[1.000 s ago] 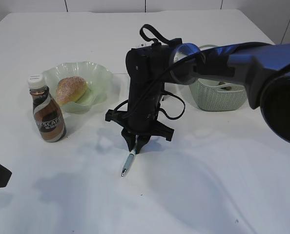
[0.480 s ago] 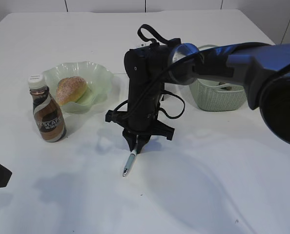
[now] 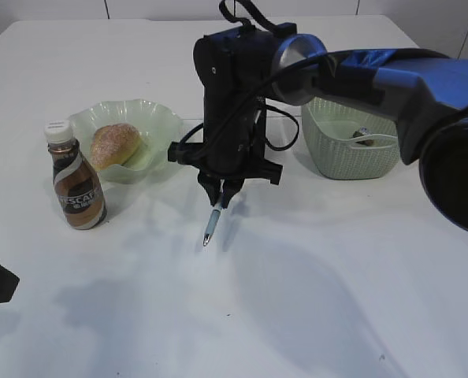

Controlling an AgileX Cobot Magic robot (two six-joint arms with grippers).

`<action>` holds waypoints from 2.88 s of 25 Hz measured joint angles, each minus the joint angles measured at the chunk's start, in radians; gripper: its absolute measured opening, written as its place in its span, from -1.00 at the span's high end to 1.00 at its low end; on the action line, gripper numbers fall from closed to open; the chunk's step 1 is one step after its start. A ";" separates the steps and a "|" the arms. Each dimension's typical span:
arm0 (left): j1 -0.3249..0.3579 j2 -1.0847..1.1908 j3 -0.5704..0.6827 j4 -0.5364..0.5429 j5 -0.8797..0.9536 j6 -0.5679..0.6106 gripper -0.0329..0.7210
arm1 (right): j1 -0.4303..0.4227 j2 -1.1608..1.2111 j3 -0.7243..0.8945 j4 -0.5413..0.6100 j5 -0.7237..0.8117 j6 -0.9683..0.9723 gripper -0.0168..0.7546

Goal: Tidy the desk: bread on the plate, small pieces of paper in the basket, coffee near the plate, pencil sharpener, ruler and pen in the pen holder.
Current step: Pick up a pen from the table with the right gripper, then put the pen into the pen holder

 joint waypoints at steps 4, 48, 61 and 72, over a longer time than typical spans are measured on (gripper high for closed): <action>0.000 0.000 0.000 0.000 -0.001 0.000 -0.15 | 0.000 0.000 -0.073 -0.030 0.003 -0.009 0.69; 0.000 0.000 0.000 0.000 -0.014 0.000 -0.15 | -0.019 -0.002 -0.306 -0.488 -0.206 -0.228 0.69; 0.000 0.000 0.000 0.000 -0.036 0.000 -0.15 | -0.152 -0.041 -0.306 -0.319 -0.339 -0.370 0.69; 0.000 0.000 0.000 0.000 -0.058 0.000 -0.15 | -0.185 0.001 -0.306 -0.227 -0.497 -0.489 0.69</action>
